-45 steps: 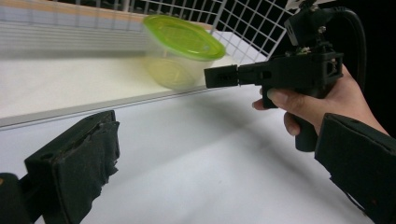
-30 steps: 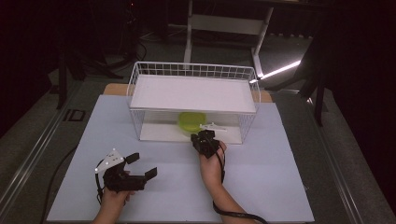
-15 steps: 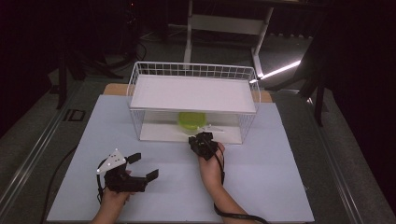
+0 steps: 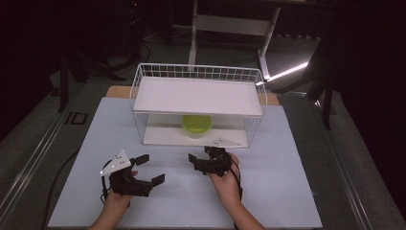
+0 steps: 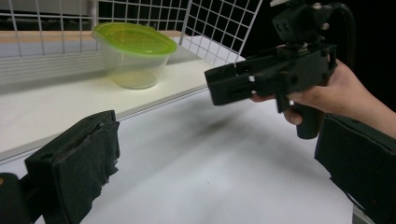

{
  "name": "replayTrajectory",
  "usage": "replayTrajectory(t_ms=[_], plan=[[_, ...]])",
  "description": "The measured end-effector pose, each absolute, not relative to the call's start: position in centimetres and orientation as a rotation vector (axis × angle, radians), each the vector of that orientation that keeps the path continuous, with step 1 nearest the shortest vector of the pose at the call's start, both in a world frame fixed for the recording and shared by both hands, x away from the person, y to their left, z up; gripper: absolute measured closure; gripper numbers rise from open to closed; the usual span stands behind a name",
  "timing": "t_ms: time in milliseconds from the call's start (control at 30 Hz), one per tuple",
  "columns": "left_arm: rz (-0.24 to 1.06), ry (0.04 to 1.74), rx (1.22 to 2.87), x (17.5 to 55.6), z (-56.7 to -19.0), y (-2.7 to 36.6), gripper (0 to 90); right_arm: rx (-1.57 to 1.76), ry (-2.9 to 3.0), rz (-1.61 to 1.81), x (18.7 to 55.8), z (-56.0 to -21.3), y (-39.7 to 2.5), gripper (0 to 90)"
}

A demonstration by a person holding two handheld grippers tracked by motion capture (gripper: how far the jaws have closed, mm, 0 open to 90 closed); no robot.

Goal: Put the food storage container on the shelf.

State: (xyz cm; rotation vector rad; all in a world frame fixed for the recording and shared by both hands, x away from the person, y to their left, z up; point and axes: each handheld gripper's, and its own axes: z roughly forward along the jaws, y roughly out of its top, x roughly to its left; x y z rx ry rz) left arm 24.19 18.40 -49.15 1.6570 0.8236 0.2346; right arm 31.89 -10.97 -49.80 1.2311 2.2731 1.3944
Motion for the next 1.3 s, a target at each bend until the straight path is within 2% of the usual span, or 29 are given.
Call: replayTrajectory(t_ms=[200, 800, 1300], plan=[[0.255, 0.751, 1.692, 24.1, -49.0, 18.2, 0.9, 1.124, 2.278, 1.397, 30.7, -49.1, -12.0, 15.2], [0.226, 0.757, 1.706, 24.1, -48.6, 18.7, 0.9, 1.079, 2.225, 1.411, 28.2, -47.7, -16.9, 15.5], [0.242, 0.808, 1.688, 23.5, -48.0, 21.9, 0.9, 1.093, 2.162, 1.429, 26.5, -46.5, -21.2, 15.5]])
